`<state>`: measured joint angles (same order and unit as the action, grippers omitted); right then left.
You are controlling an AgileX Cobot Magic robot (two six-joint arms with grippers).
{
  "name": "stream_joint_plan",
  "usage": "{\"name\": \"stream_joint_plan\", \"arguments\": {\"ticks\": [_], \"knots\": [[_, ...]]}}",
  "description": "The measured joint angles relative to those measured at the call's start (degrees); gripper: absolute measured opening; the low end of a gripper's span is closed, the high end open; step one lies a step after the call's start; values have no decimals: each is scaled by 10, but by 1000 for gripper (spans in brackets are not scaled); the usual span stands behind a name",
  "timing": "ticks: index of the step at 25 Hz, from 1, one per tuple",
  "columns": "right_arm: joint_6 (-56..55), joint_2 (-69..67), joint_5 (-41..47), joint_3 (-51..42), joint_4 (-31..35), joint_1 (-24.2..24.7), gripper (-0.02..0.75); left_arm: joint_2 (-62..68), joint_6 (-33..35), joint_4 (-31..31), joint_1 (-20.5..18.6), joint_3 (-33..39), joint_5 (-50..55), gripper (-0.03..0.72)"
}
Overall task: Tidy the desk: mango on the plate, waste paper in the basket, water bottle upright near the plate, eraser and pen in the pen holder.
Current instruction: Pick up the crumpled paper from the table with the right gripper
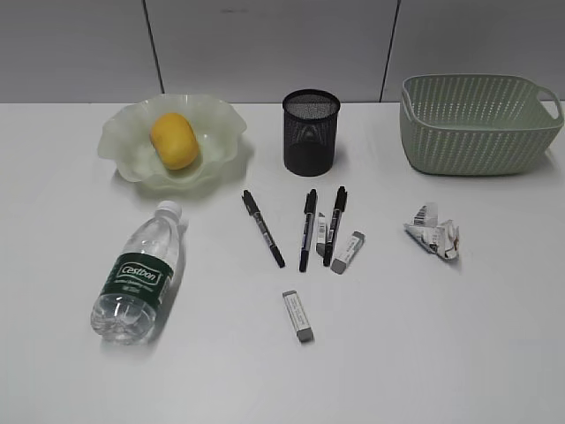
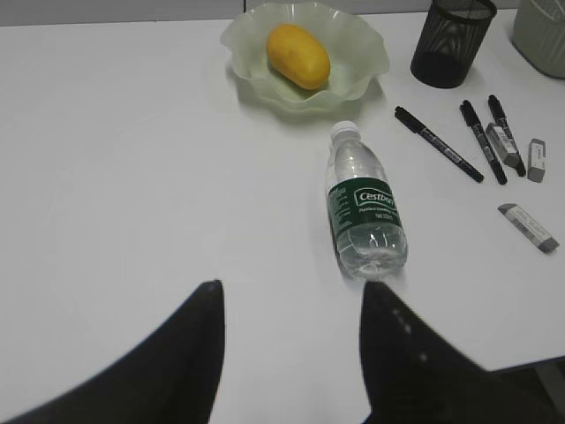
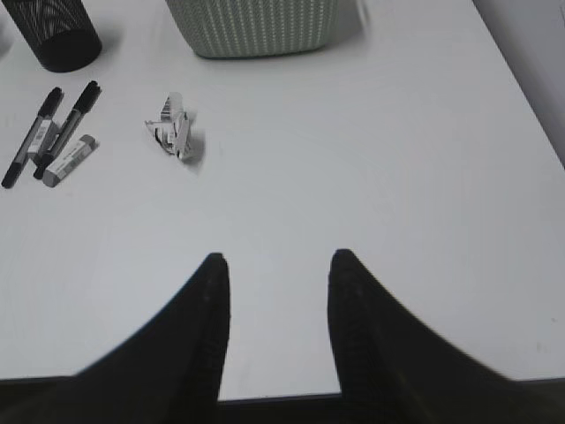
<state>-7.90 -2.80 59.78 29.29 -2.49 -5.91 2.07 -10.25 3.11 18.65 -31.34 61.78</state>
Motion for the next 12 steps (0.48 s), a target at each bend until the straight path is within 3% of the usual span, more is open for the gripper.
{"name": "stream_joint_plan", "arguments": {"ticks": [6, 12], "knots": [[101, -61, -39, 11, 63, 0, 310, -2, 0, 5, 0, 5, -10, 374], [151, -265, -175, 17, 77, 0, 358, -3, 1, 5, 0, 5, -10, 374]]}}
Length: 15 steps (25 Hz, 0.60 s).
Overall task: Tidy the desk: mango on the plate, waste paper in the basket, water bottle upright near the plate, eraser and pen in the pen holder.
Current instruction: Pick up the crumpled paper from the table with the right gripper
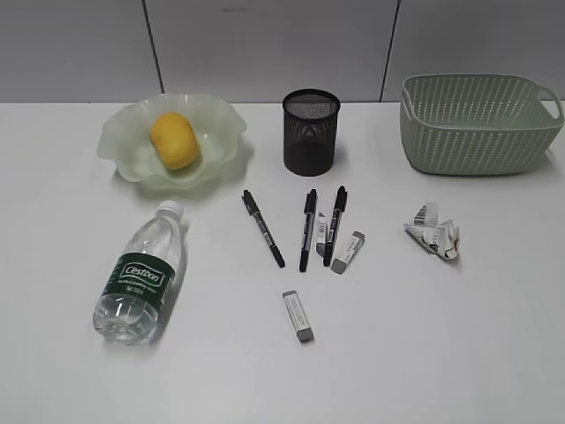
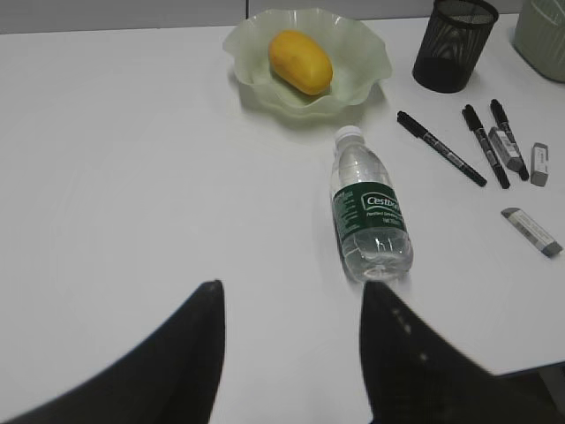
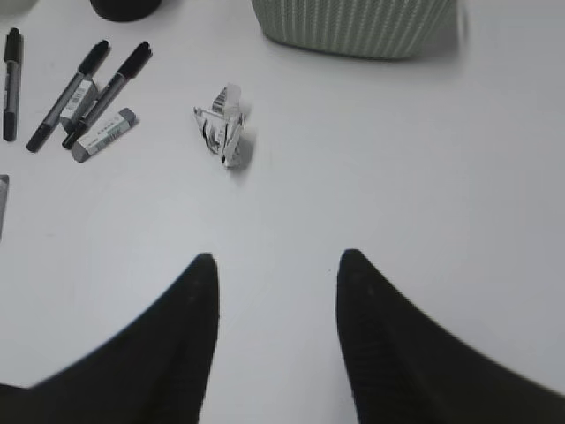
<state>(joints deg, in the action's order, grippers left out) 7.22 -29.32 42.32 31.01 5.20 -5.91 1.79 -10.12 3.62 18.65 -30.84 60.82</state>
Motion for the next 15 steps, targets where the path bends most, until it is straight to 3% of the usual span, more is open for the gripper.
{"name": "stream_joint_plan", "arguments": {"ticks": [4, 9, 15], "knots": [[3, -230, -66, 37, 24, 1, 435, -21, 0, -1, -16, 0, 0, 374], [4, -501, -97, 149, 62, 1, 451, -22, 0, 0, -54, 0, -1, 374], [4, -734, -98, 290, 81, -19, 454, -22, 0, 0, -61, 0, -1, 374]]}}
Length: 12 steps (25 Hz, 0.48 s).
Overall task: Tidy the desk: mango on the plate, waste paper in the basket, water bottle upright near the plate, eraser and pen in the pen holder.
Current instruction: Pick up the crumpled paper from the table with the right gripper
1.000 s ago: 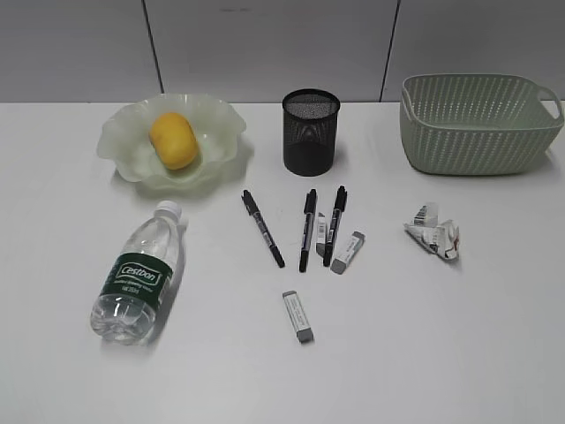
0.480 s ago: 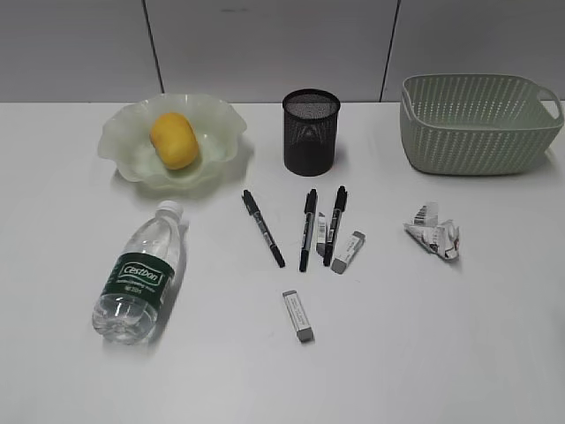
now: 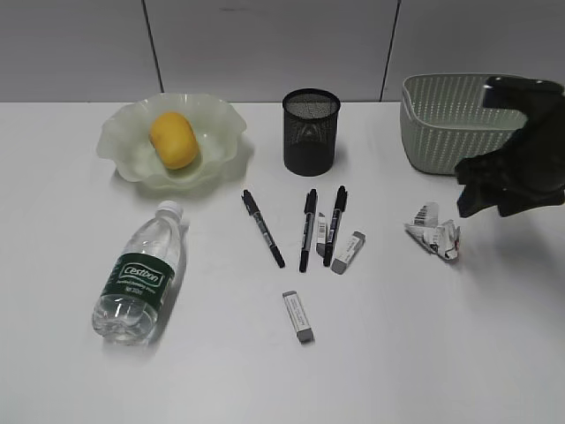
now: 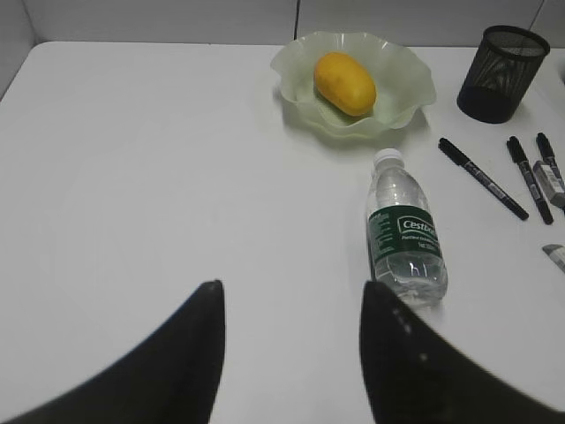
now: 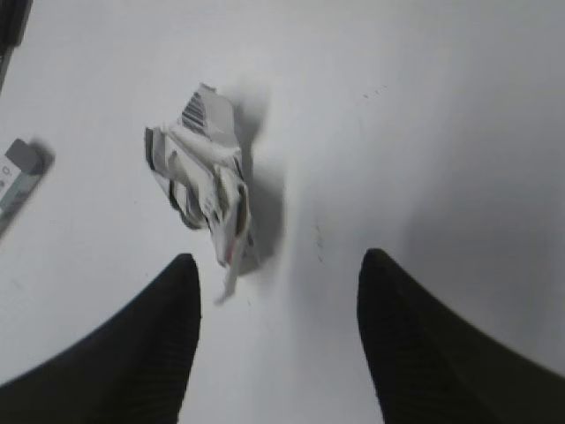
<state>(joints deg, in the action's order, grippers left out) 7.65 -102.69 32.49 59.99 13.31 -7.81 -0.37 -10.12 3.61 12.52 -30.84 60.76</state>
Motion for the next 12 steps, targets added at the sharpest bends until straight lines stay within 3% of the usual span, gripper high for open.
{"name": "stream_joint_plan", "arguments": {"ticks": [4, 6, 7, 9, 12], "knots": [[-8, -82, -2, 44, 7, -31, 454, 0, 0, 0, 0, 0, 1, 374], [-10, -108, -3, 54, 10, -37, 413, 0, 0, 0, 0, 0, 1, 374], [-10, -120, -4, 55, 10, -40, 347, 0, 0, 0, 0, 0, 1, 374], [-10, -126, 2, 58, 12, -41, 130, 0, 0, 0, 0, 0, 1, 374], [-8, -101, 18, 58, 3, -42, 15, 0, 0, 0, 0, 0, 1, 374]]}}
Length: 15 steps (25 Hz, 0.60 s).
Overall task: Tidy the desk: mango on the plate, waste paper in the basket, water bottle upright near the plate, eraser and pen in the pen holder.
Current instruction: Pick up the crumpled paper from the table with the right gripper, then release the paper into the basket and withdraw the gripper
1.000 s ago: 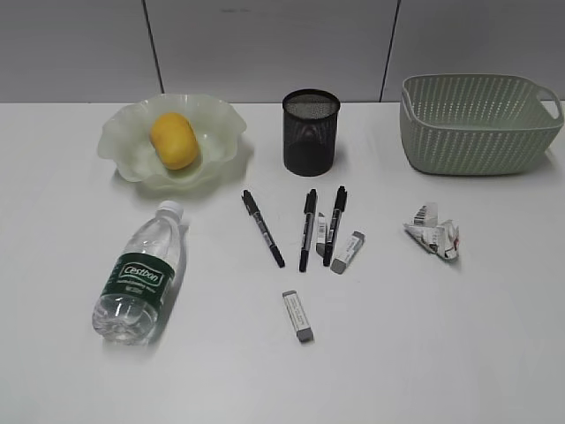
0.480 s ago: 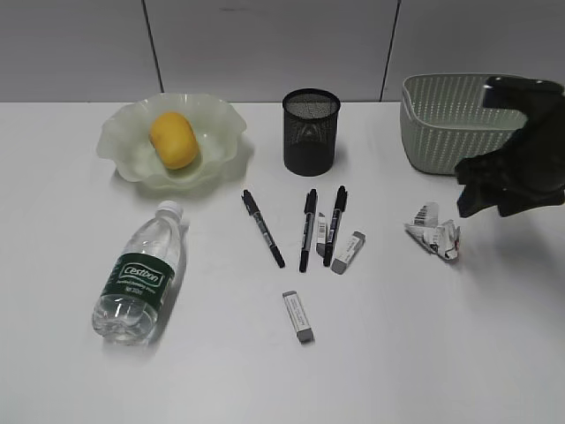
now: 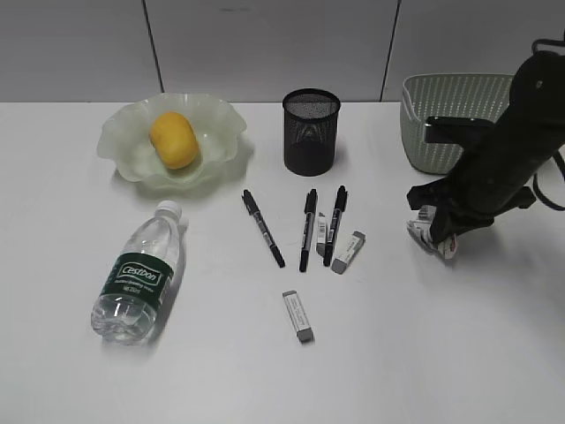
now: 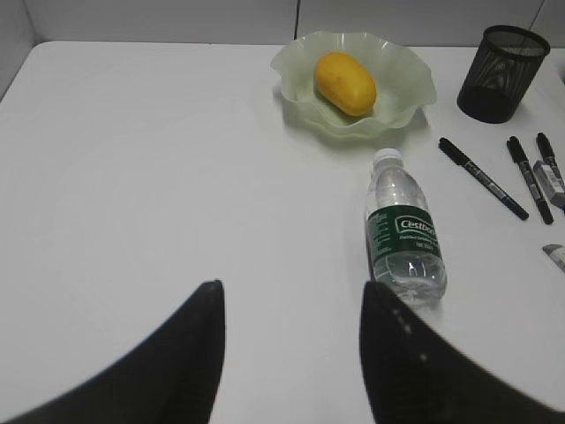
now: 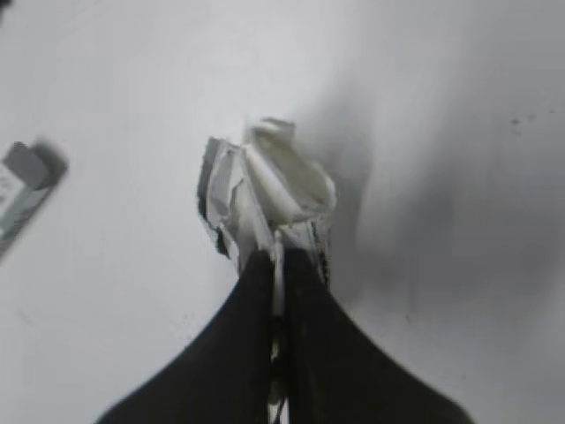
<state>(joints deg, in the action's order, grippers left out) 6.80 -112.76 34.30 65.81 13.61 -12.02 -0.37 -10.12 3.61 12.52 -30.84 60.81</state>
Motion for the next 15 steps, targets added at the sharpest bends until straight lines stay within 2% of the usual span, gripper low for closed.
{"name": "stream_joint_plan", "arguments": {"ticks": [3, 7, 11, 13, 15], "knots": [[1, 81, -1, -1, -23, -3, 13, 0, 0, 0, 0, 0, 0, 374], [-24, 169, -87, 14, -98, 11, 13, 0, 0, 0, 0, 0, 0, 374], [-43, 109, -143, 80, -144, 47, 13, 0, 0, 0, 0, 0, 0, 374], [-45, 49, -142, 122, -153, 54, 20, 0, 0, 0, 0, 0, 0, 374], [-45, 0, -125, 170, -157, 56, 76, 0, 0, 0, 0, 0, 0, 374]]}}
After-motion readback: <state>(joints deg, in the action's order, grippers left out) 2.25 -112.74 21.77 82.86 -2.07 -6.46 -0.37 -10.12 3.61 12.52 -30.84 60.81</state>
